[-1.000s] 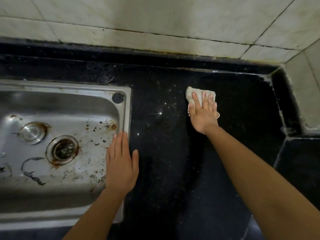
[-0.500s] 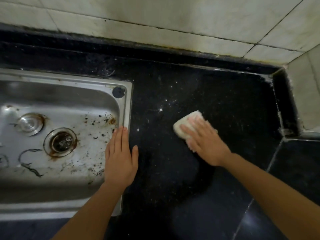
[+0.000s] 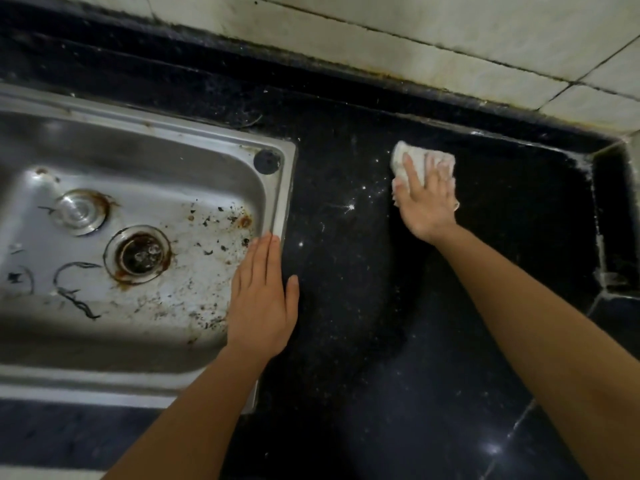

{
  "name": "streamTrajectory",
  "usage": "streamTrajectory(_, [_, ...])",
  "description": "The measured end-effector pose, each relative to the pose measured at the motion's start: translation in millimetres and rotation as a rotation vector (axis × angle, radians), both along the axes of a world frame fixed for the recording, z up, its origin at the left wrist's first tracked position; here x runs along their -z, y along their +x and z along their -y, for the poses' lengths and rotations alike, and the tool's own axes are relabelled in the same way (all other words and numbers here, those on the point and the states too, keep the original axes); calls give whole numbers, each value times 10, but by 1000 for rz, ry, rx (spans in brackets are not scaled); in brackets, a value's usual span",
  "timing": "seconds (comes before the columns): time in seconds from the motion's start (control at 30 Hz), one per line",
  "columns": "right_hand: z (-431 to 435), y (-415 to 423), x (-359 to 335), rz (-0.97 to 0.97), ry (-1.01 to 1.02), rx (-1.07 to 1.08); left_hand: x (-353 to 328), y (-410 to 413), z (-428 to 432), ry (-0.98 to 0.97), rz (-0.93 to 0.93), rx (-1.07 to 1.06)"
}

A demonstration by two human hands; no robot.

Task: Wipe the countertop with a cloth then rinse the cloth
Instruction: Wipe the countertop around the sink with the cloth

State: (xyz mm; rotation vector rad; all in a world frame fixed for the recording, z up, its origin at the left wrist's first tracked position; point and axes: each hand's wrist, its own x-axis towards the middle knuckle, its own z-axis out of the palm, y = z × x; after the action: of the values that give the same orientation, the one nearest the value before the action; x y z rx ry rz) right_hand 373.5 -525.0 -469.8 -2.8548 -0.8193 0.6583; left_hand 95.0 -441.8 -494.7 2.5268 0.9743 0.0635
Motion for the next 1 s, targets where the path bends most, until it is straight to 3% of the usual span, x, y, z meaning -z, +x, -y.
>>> streamTrajectory(0.2, [385,-648,-44,-23,58,-441,-27,4,6,-11,16,-11])
streamTrajectory(0.33, [810,-536,-88,-47,6,-670,-35,5,4,-30,19,-12])
streamTrajectory(0.4, [885,-254,-27,18,-41,-556,-29,6,2,-31,13,-8])
streamTrajectory(0.57, [461,409,26,128,-56,148,-13,11,-7,-44,16,-16])
streamTrajectory(0.7, [-191,449,41,96,-29,402,-2,14,-9,-48,13,-10])
streamTrajectory(0.83, [-525,120,52,74,31,167,-6,6,-10,-48,16,-10])
streamTrajectory(1.0, [-303,-345,52,27,102,-216,-21,-3,-2,-43,27,-14])
